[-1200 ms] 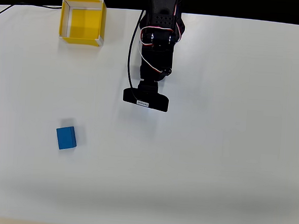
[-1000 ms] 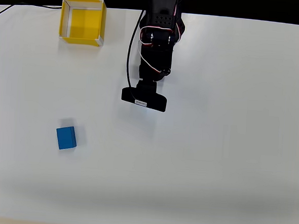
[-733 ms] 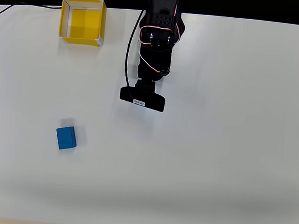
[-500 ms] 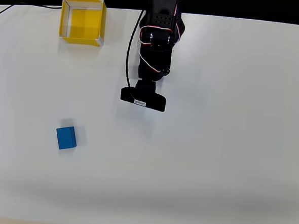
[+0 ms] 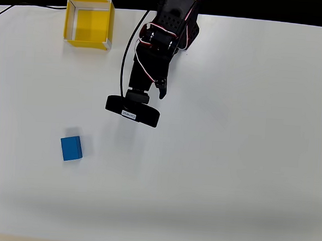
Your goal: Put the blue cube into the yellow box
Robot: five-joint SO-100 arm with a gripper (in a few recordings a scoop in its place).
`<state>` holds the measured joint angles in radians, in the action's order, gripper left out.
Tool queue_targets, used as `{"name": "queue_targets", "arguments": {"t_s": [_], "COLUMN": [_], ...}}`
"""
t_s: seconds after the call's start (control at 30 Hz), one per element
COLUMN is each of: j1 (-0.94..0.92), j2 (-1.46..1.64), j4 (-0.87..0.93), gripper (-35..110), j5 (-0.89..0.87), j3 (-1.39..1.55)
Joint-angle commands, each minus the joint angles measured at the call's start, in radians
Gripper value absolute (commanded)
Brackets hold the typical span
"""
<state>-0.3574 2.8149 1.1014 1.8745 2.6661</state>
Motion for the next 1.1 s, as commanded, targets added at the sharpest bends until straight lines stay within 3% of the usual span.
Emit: {"name": "queue_targets", "arguments": {"t_s": [0.0,0.13,0.5,0.8,1.07], "j1": [-0.092,-0.153,-0.239,-0.244,-0.230], "j2": [-0.166,-0.330,-0.790,-1.072,-1.279], "j4": [-0.091,-0.143,-0.161,-0.143,-0.080], "gripper": [31,31,54,54,58], "j5": [0.041,0.044,0.067,0.250,0.272], "j3": [-0.278,-0.443,-0.885,-1.123,-1.344]}}
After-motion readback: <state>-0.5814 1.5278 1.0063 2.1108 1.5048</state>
